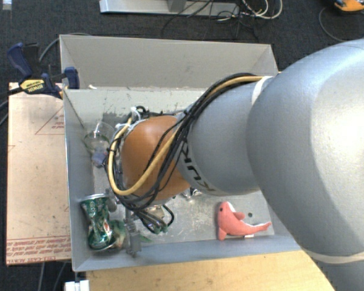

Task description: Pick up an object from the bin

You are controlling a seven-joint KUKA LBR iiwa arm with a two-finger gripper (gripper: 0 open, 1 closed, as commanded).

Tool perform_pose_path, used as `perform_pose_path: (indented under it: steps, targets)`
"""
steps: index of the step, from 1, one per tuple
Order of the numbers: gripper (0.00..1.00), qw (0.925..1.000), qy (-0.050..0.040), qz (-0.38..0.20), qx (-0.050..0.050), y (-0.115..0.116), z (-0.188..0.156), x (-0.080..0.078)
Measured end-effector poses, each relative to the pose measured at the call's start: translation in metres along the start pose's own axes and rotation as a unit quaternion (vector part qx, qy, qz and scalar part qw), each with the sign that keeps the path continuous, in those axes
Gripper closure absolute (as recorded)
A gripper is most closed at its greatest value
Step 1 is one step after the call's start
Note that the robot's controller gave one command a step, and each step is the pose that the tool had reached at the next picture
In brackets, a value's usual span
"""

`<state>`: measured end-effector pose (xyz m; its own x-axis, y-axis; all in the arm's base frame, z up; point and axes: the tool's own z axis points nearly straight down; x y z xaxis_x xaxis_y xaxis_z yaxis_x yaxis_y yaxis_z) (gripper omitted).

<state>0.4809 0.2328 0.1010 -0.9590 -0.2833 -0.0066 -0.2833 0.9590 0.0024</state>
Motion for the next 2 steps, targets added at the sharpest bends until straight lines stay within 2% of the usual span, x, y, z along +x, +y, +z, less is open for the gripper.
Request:
perform_pose_path:
  steps: [1, 2]
  targets:
    - [0.00, 0.9976, -0.0024, -0.068, 0.007, 0.002, 0.000, -0.003]
    - [0.00, 0.9988, -0.0082, -0.048, 0.006, 0.002, 0.028, -0.008]
